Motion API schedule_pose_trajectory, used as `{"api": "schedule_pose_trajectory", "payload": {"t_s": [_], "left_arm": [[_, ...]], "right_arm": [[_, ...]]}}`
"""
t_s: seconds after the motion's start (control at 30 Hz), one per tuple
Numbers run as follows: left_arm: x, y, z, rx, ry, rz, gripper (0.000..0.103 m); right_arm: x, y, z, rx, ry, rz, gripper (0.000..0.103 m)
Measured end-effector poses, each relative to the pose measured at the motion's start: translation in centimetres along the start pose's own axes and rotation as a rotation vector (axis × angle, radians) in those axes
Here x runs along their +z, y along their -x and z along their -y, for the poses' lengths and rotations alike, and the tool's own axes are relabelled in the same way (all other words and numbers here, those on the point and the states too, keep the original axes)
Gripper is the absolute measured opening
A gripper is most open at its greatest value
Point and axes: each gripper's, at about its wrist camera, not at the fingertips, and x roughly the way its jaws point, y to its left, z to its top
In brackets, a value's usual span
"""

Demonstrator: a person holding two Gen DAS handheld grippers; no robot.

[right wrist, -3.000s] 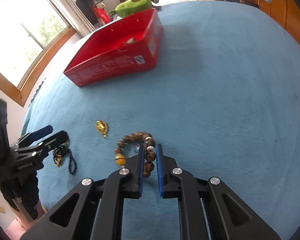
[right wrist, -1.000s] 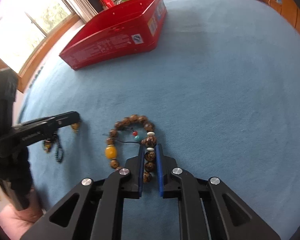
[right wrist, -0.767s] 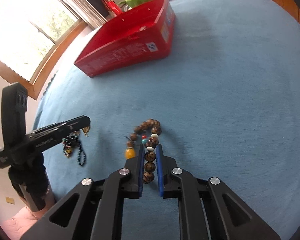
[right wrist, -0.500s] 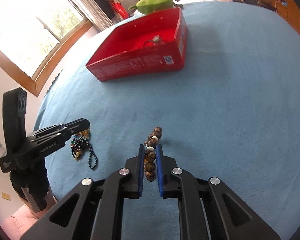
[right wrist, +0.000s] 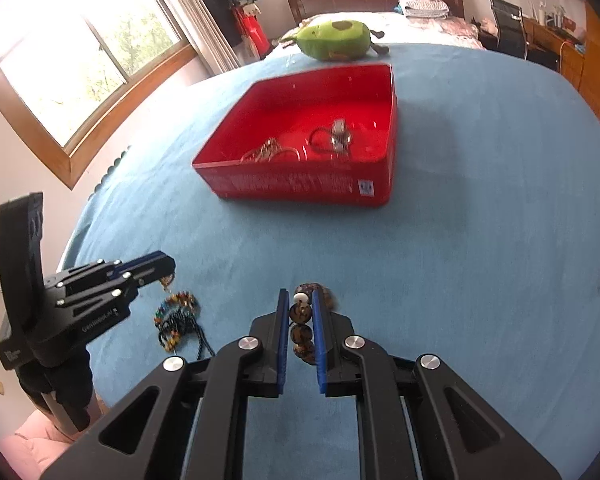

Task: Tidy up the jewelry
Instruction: 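Carry the gold pendant and brown bead bracelet over the red box, then lower pendant and bracelet into the red box and open both tools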

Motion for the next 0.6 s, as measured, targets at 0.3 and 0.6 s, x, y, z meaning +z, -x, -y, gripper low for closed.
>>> {"api": "schedule_pose_trajectory", "payload": {"t_s": [0.3, 0.6], "left_arm": [[4.2, -0.4, -0.6, 0.025, 0.007, 0.031, 0.011], [10.0, -0.9, -0.7, 0.048, 0.011, 0.091, 0.011]], "right_arm": [[5.8, 1.1, -0.6, 0.011, 0.017, 0.071, 0.011], [11.5, -0.4, -0.4, 0.020, 0.004, 0.105, 0.011]]}}
